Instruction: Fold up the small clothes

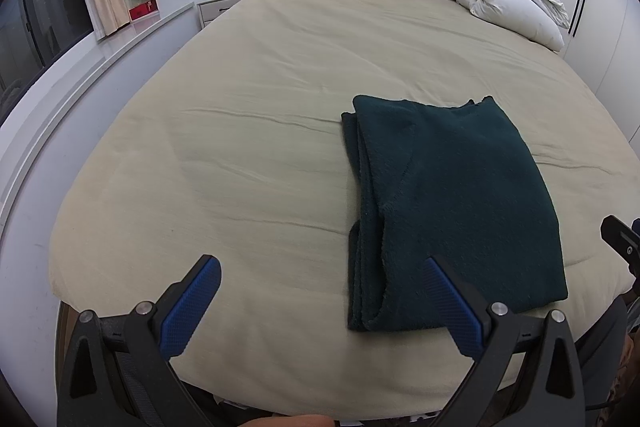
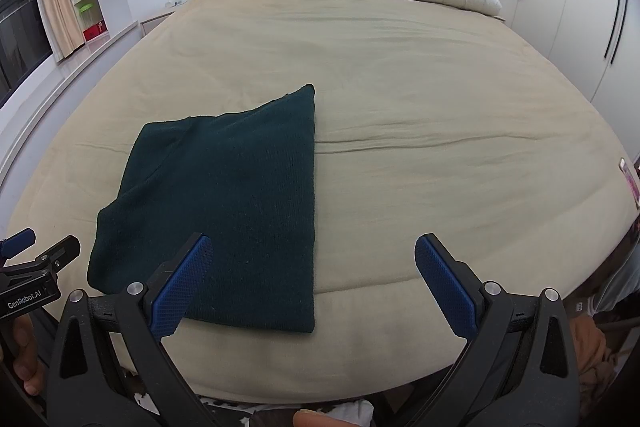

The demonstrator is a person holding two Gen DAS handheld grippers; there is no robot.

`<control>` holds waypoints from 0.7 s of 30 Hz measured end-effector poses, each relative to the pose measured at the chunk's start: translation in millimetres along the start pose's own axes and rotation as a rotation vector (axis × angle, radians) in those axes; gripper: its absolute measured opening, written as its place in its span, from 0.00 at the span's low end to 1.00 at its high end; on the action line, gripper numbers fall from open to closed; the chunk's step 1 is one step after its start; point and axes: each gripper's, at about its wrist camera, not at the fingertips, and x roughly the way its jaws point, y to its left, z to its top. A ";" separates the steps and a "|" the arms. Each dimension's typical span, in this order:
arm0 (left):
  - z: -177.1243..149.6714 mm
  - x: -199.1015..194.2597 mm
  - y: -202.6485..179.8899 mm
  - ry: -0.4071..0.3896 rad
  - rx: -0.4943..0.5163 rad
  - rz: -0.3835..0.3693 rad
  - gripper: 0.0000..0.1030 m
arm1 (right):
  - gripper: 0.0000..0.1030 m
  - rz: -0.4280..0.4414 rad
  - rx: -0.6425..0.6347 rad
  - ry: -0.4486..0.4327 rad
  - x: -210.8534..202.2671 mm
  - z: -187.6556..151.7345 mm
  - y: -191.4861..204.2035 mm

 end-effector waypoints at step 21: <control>-0.8 0.5 0.1 0.002 0.002 -0.004 1.00 | 1.00 0.001 0.002 0.003 -0.8 -2.5 3.2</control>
